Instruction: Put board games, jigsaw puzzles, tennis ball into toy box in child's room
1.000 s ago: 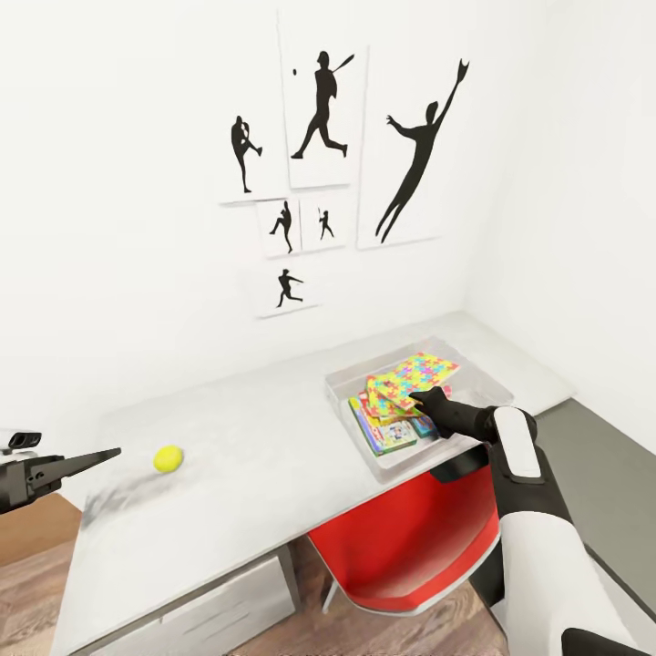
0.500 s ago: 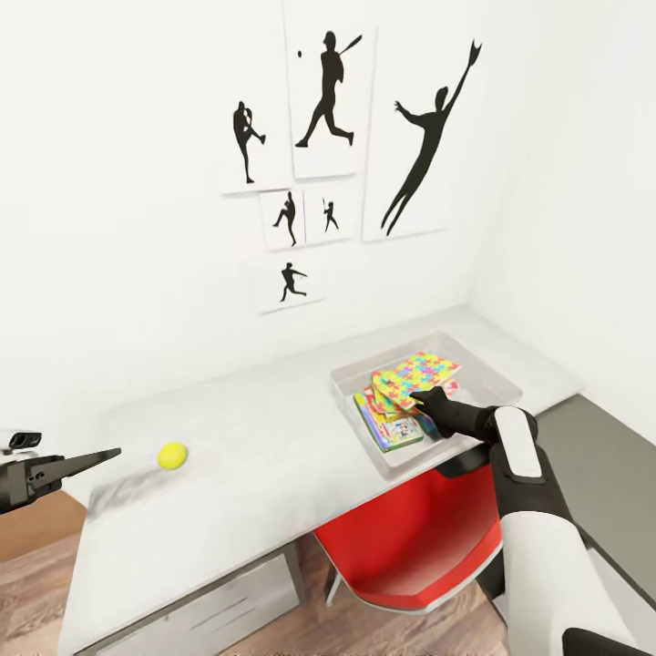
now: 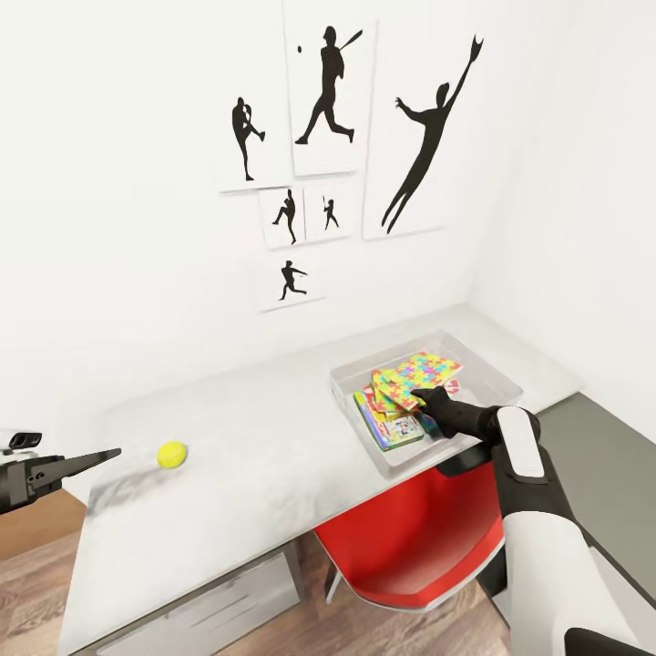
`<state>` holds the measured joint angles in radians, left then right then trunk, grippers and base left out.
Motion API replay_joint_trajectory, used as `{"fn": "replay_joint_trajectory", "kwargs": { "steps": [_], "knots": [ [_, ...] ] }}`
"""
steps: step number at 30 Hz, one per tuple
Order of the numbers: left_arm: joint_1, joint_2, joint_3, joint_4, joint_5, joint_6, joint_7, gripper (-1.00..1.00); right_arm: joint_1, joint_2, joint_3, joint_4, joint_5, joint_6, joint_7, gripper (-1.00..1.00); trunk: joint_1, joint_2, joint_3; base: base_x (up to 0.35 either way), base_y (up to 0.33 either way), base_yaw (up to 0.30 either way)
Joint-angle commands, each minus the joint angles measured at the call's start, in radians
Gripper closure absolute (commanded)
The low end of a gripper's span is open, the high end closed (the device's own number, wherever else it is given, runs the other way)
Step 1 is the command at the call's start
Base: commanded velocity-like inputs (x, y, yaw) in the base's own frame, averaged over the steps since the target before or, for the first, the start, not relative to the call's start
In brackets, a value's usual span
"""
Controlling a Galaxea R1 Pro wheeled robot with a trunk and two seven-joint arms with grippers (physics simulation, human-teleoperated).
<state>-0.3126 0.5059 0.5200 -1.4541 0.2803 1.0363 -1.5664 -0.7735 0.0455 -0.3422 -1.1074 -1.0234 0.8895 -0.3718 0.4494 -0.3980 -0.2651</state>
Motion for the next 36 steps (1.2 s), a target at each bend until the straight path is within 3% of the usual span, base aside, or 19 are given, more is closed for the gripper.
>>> {"fn": "replay_joint_trajectory", "kwargs": {
  "steps": [1,17,28,36],
  "knots": [
    [-0.001,0.0,0.0,0.0,-0.001,0.01,-0.004,-1.0,-0.001,0.0,-0.003,-0.001,-0.011,0.003,-0.01,-1.0,0.001,-0.002,-0.002,0.0,0.0,0.0],
    [0.0,0.0,0.0,0.0,-0.001,0.011,-0.004,-1.0,-0.006,-0.003,-0.003,-0.006,-0.032,0.008,-0.01,-1.0,0.001,-0.002,-0.002,-0.005,0.0,0.0],
    [0.0,0.0,0.001,0.0,-0.001,0.011,-0.004,-1.0,-0.003,-0.001,-0.003,-0.015,-0.033,0.012,-0.008,-1.0,0.001,-0.002,-0.002,-0.224,0.092,0.0],
    [0.0,0.0,0.001,0.0,-0.001,0.011,-0.004,-1.0,-0.002,0.009,0.003,-0.02,-0.032,0.017,-0.007,-1.0,0.001,-0.002,0.006,-0.04,0.133,0.02]
  ]
}}
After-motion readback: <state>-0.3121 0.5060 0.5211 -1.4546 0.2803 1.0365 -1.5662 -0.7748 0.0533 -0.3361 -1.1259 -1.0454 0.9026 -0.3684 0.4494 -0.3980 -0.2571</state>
